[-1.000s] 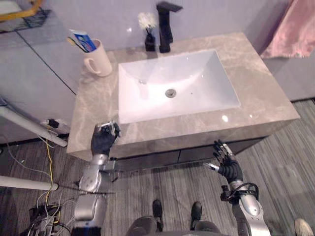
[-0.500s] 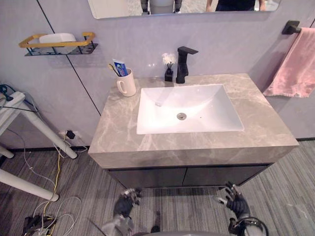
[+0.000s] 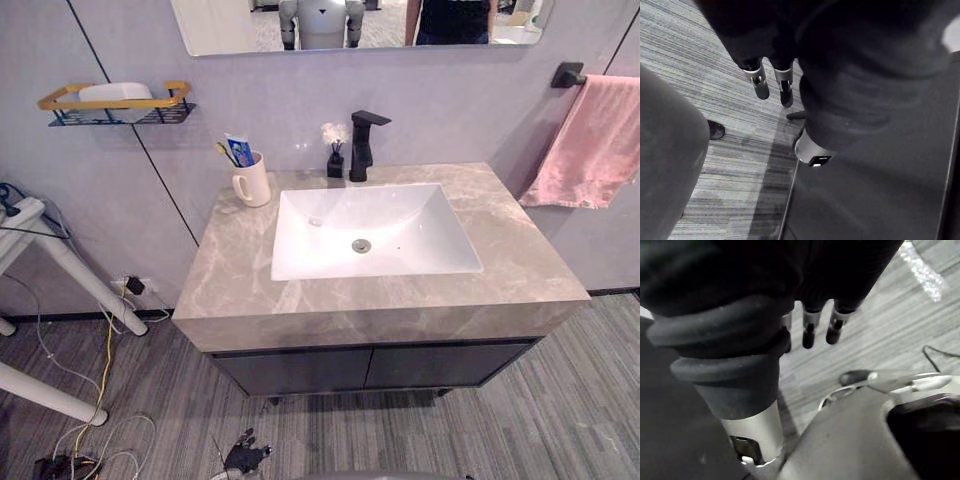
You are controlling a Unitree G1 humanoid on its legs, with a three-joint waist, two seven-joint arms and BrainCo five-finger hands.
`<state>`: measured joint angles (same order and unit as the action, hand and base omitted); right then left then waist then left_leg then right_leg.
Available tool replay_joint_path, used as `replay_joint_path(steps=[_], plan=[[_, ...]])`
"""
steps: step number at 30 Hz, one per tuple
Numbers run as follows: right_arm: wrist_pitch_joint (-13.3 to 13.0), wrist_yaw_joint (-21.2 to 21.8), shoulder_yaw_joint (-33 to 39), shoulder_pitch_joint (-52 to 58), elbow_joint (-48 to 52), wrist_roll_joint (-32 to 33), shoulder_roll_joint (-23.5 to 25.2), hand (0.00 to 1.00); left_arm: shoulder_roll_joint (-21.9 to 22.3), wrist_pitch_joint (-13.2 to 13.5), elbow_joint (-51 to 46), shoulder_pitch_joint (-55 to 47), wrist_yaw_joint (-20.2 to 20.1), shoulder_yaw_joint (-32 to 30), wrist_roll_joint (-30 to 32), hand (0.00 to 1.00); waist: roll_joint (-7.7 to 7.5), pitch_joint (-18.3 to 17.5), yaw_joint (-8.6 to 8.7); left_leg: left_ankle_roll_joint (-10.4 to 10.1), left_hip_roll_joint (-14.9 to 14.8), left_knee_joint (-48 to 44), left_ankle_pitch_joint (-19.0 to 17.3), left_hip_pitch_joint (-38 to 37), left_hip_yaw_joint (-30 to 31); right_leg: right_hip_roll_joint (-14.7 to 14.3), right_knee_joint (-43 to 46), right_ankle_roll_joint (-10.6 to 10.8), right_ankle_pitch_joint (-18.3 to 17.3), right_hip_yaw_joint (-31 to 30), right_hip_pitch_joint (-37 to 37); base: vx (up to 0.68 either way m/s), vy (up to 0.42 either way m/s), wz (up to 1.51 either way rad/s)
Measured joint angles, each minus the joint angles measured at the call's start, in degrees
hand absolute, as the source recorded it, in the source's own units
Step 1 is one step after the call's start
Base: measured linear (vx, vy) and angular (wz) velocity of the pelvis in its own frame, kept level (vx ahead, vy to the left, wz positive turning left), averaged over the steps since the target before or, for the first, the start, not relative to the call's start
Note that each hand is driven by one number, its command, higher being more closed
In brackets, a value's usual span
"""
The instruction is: Organize washtable
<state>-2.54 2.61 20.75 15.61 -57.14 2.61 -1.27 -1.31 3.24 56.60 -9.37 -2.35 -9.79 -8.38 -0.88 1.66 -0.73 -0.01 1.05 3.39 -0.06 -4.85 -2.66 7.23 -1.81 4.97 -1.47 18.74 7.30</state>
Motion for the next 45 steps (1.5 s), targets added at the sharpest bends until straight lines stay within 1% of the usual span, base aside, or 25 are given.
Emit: replay_joint_path(steps=[4, 7, 8, 9, 10, 11, 12, 15, 17, 18, 19, 21, 22, 27, 33, 35, 36, 37, 38, 39, 40, 41, 43, 44, 45], plan=[[-0.2, 0.0, 1.4, -0.1, -0.5, 3.2, 0.6, 0.0, 0.5, 0.4, 1.6, 1.1, 0.1, -2.4, -0.1, 0.0, -0.33, 0.7, 0.03, -0.3, -0.2, 1.1, -0.3, -0.3, -3.6, 0.6, 2.0, 0.1, -0.5, -3.8, -3.0, 0.0, 0.043, -0.46], [-0.4, -0.3, 1.4, -0.9, 0.2, 7.7, 1.4, 0.0, 0.3, 0.4, 2.7, 2.8, 1.4, -4.6, 0.0, 0.0, -0.54, 3.0, -0.11, 0.1, -1.2, 1.3, -0.9, 1.0, -12.5, -0.9, 3.2, 0.1, 0.7, -11.8, -9.1, -0.04, 0.063, -1.39], [-0.5, -1.1, 1.6, -1.5, 0.8, 8.3, 2.3, 0.0, -0.3, 0.4, 2.7, 3.1, 1.7, -5.1, 0.1, 0.0, -2.11, 3.0, 0.09, 0.3, -1.7, 0.4, -1.4, 2.6, -17.8, -1.5, 2.1, 0.5, 1.8, -15.6, -12.1, -0.06, 0.054, -1.96], [-0.5, -1.3, 1.8, -1.7, 1.0, 8.4, 2.6, 0.0, -0.7, 0.4, 2.7, 3.3, 1.8, -5.4, 0.1, 0.0, -1.99, 3.2, 0.06, 0.7, -2.1, -0.5, -1.7, 3.7, -20.7, -1.4, 0.9, 0.5, 1.7, -16.1, -13.5, -0.06, 0.022, -2.17], [-0.4, -1.4, 2.7, -2.6, 1.3, 8.6, 2.4, 0.0, -0.6, 0.4, 2.7, 3.9, 2.5, -5.8, 0.1, 0.0, -1.23, 3.6, -0.02, 1.2, -4.4, -1.9, -2.5, 6.1, -25.7, -1.2, 0.5, -0.8, -0.1, -11.6, -15.8, -0.03, 0.006, -2.22], [-0.3, -1.4, 3.1, -3.7, 1.3, 8.6, 1.9, 0.0, -0.6, 0.1, 2.6, 4.5, 2.6, -5.7, 0.1, 0.0, -0.82, 4.4, 0.4, 1.1, -6.9, -2.8, -2.8, 6.9, -30.6, -0.7, 5.9, -2.7, -1.4, -2.4, -18.2, -0.01, 0.007, -2.18], [-0.2, -1.4, 3.0, -4.0, 1.3, 8.6, 2.0, 0.0, -0.5, 0.0, 2.5, 4.5, 2.5, -5.6, 0.1, 0.0, -0.27, 4.7, 0.59, 1.0, -8.1, -3.0, -2.9, 6.8, -32.9, 0.0, 9.7, -4.2, -2.5, 2.2, -18.9, 0.05, 0.019, -2.06], [-0.3, -1.9, 2.1, -5.1, -1.1, 6.2, 1.5, 0.0, -1.0, -0.1, 2.4, 4.8, 2.6, -5.2, 0.0, 0.0, -1.71, 4.4, 0.31, 0.9, -9.9, -5.5, -3.1, 2.8, -42.8, 6.0, 20.5, -6.1, -2.8, 16.8, -13.4, 0.1, -0.107, -1.74], [-0.3, -2.1, 0.8, -5.8, -1.9, 4.7, 1.2, 0.0, -1.3, -0.1, 2.2, 5.1, 2.6, -4.0, 0.0, 0.0, -3.06, 4.0, -0.08, -0.2, -10.2, -8.6, -4.0, 2.3, -44.6, 6.0, 17.8, -6.2, 0.1, 17.5, -12.0, 0.1, -0.302, -1.51], [-0.2, -2.3, -1.0, -7.2, -2.3, 3.3, 0.6, 0.0, -1.5, 0.0, 2.4, 5.4, 2.5, -3.2, -0.1, 0.0, -2.74, 4.6, -0.31, -1.5, -11.6, -13.1, -6.2, 3.3, -46.1, 4.9, 12.8, -6.3, 0.4, 17.3, -10.0, 0.04, -0.336, -1.54], [-0.1, -2.5, -1.5, -8.3, -2.4, 2.2, 0.0, 0.0, -1.7, -0.1, 2.5, 5.8, 2.4, -2.9, -0.3, 0.0, -2.85, 5.0, -0.01, -2.1, -10.4, -12.1, -6.8, 3.6, -45.8, 4.3, 9.5, -6.2, 0.3, 15.5, -9.2, -0.05, -0.285, -1.47], [0.6, -1.9, -1.1, -8.9, -3.3, 1.3, -2.3, 0.0, 0.6, 0.2, 2.5, 6.0, 2.4, -1.6, -1.0, 0.0, 0.77, 5.3, 0.23, -1.1, -8.6, -5.6, -4.4, 3.6, -45.4, 2.0, 5.3, -4.4, 0.8, 13.0, -7.1, -0.08, -0.06, -0.92], [0.6, -1.6, -1.1, -8.7, -3.2, 1.3, -2.2, 0.0, 1.0, 0.3, 2.4, 6.0, 2.4, -1.5, -1.2, 0.0, 0.66, 5.1, 0.25, -1.6, -8.8, -6.3, -4.3, 2.1, -45.9, 1.7, 3.9, -3.5, 0.6, 12.1, -5.6, 0.02, -0.044, -0.41], [0.5, -1.3, -1.2, -9.0, -3.2, 1.3, -0.6, 0.0, -0.7, 0.4, 2.0, 6.0, 2.4, -1.6, -3.4, 0.0, -1.83, 5.3, 0.05, -1.8, -11.1, -9.8, -4.4, 1.2, -46.5, 0.5, 2.5, -3.5, 0.6, 10.1, -4.3, 0.01, -0.06, -0.17], [0.4, -1.3, -0.6, -8.8, -3.3, 1.4, -0.2, 0.0, -0.9, -0.2, 2.3, 5.8, 2.3, -2.3, -6.2, 0.0, -1.88, 5.4, 0.27, -2.0, -11.6, -11.3, -4.6, -2.7, -49.7, 0.2, 1.2, -3.5, 0.6, 4.6, -2.4, 0.0, 0.015, -0.43], [0.2, -1.3, 1.4, -8.6, -3.3, 2.6, 0.4, 0.0, -0.8, -0.4, 2.5, 5.7, 2.3, -3.9, -6.2, 0.0, -1.76, 5.7, 0.48, -3.9, -13.9, -16.6, -6.1, -3.5, -50.2, -0.9, 0.8, -3.5, 0.6, 0.9, -2.5, -0.03, -0.008, -0.84], [0.2, -1.3, 1.4, -8.6, -3.2, 3.0, 0.4, 0.0, -0.9, -0.4, 2.4, 5.5, 2.2, -4.3, -6.2, 0.0, -1.69, 6.0, 0.55, -3.4, -15.0, -20.0, -6.8, -3.2, -48.4, -1.4, 0.9, -3.5, 0.7, -0.4, -2.5, -0.06, -0.045, -1.15], [0.1, -1.3, 1.2, -8.5, -3.2, 3.6, 0.9, 0.0, -1.2, -0.4, 2.5, 5.1, 2.2, -5.0, -6.3, 0.0, -1.87, 6.3, 0.01, -2.2, -17.2, -28.2, -9.1, 0.4, -40.2, -1.6, 1.5, -3.7, 0.6, -3.9, -2.3, -0.04, 0.032, -1.49], [0.1, -1.2, 1.2, -9.0, -3.3, 3.6, -0.2, 0.0, -0.9, -0.3, 2.4, 4.3, 2.2, -5.1, -6.9, 0.0, -1.16, 6.9, -0.47, -3.3, -14.0, -28.8, -13.0, 2.9, -25.4, -1.6, 1.8, -4.0, 0.3, -8.3, -2.9, -0.02, 0.105, -1.65], [0.2, -1.3, 1.2, -9.6, -3.4, 3.5, -0.9, 0.0, -0.5, -0.2, 2.4, 4.0, 2.2, -5.2, -7.0, 0.0, -0.26, 7.5, -0.42, -3.4, -11.8, -28.4, -14.4, 3.8, -18.4, -2.0, 1.8, -4.2, 0.0, -11.0, -3.0, -0.01, 0.224, -1.75], [0.1, -1.3, 1.4, -10.2, -4.6, 3.4, -1.8, 0.0, 0.2, -0.3, 2.3, 4.1, 2.3, -5.7, -7.9, 0.0, 1.42, 8.2, -0.32, -3.1, -8.2, -28.5, -16.3, 6.2, -5.8, -2.9, 2.2, -4.0, -0.6, -15.5, -3.7, -0.03, 0.205, -1.37], [0.1, -1.3, 1.3, -10.3, -4.6, 3.3, -2.0, 0.0, 0.2, -0.2, 2.3, 4.0, 2.3, -5.7, -8.1, 0.0, 1.6, 8.3, -0.36, -3.2, -6.3, -28.9, -17.1, 7.4, -0.7, -3.3, 2.8, -3.8, -1.0, -17.9, -4.5, -0.08, 0.253, -1.77], [0.2, -1.3, 1.1, -10.1, -4.7, 1.2, -2.2, 0.0, 0.1, 0.0, 1.6, 3.8, 2.3, -6.7, -10.2, 0.0, 0.76, 8.5, -1.37, -3.6, 0.3, -30.7, -17.8, 12.8, 17.5, -3.5, 5.5, -2.3, -2.0, -26.5, -8.5, -0.16, 0.245, -1.83], [0.2, -1.3, 1.0, -9.8, -4.7, 1.0, -2.3, 0.0, 0.3, 0.0, 1.2, 3.9, 2.3, -6.9, -10.8, 0.0, 0.77, 8.3, -1.67, -3.5, 1.6, -30.4, -17.9, 13.3, 21.6, -3.8, 6.0, -1.5, -2.6, -28.6, -9.7, -0.15, 0.276, -1.91], [0.3, -1.3, 0.0, -9.1, -4.5, 0.7, -2.7, 0.0, 1.1, -0.1, 1.3, 3.6, 2.4, -8.4, -11.3, 0.0, 1.4, 7.6, -2.36, -0.2, 2.8, -30.1, -19.8, 12.4, 22.0, -4.8, 5.4, -1.3, -3.7, -33.7, -10.2, 0.0, 0.222, -1.86]])
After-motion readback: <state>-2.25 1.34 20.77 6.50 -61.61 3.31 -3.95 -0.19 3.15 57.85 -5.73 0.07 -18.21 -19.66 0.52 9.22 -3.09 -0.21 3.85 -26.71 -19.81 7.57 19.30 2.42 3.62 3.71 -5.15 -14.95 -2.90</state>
